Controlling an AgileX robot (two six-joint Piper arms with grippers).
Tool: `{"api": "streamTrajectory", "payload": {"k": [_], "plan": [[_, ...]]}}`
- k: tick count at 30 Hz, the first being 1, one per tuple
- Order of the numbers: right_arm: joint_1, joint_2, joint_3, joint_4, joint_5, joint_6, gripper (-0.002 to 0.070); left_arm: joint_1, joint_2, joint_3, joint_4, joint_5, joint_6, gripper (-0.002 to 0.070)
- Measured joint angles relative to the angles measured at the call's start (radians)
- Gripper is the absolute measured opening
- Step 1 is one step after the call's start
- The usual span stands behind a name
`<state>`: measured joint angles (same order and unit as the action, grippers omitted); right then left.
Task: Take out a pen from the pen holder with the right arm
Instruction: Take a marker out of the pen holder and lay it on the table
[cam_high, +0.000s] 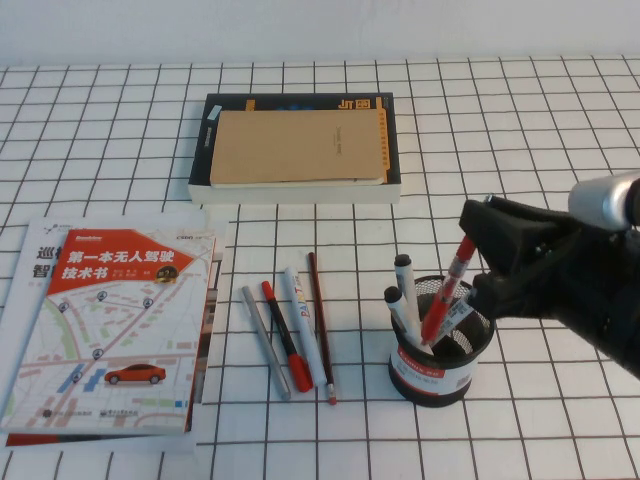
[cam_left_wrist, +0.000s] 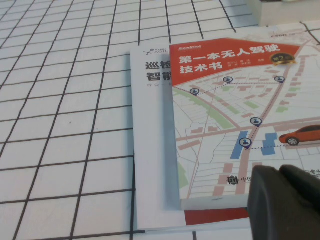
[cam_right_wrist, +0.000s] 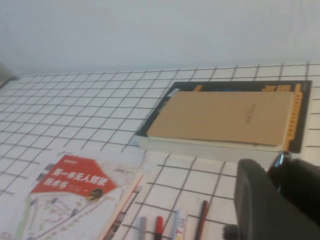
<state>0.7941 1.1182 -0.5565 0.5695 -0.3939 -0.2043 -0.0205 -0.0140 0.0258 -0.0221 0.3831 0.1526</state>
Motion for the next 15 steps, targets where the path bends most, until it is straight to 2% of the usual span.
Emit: {"api": "streamTrajectory", "payload": {"k": [9, 15], "plan": [[-0.025, -0.046, -0.251, -0.005, 0.473, -0.068, 0.0077, 0.000, 0.000, 0.000, 0.000, 0.000, 0.000, -0.0004], [-0.025, 0.023, -0.446, -0.055, 0.804, -0.017, 0.0077, 0.000, 0.000, 0.000, 0.000, 0.000, 0.000, -0.0004]]}}
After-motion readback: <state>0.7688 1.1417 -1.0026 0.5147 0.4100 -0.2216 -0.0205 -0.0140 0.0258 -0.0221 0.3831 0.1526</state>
